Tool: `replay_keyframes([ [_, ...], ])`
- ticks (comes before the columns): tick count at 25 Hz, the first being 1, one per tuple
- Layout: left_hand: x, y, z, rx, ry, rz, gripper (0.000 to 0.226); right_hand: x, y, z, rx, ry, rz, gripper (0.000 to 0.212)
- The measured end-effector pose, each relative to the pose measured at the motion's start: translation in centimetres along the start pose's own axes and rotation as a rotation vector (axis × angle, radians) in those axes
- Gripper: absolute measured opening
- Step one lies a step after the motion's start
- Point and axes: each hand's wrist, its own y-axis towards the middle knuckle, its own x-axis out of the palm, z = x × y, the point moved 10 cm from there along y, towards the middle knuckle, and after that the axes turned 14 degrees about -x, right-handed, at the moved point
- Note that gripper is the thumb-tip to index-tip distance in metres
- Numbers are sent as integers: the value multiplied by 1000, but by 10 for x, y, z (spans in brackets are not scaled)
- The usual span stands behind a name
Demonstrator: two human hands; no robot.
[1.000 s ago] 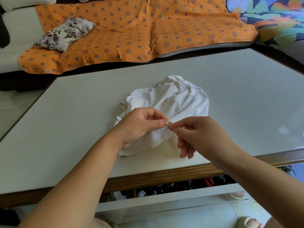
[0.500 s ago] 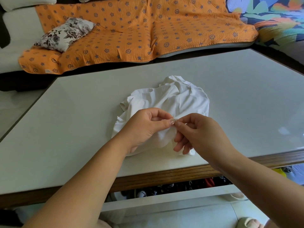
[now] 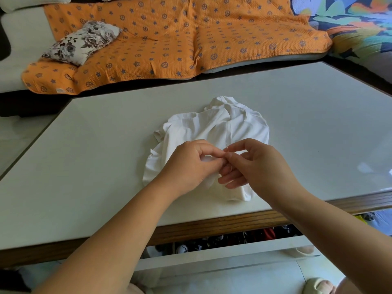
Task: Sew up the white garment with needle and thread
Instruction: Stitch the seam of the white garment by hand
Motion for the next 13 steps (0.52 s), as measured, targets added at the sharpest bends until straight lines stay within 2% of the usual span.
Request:
replay_keyframes([
  [3, -1, 0, 1, 8, 29, 10, 10, -4, 5, -1, 21, -50, 9, 8],
  [7, -1, 0, -7, -84, 5, -50, 7, -42, 23, -9, -10, -187, 157, 12],
  [8, 0, 0, -10, -117, -25, -73, 8, -50, 27, -8, 2, -112, 189, 14],
  [13, -1, -1, -16, -181, -79, -119, 6, -54, 37, 10, 157, 621, 289, 11],
])
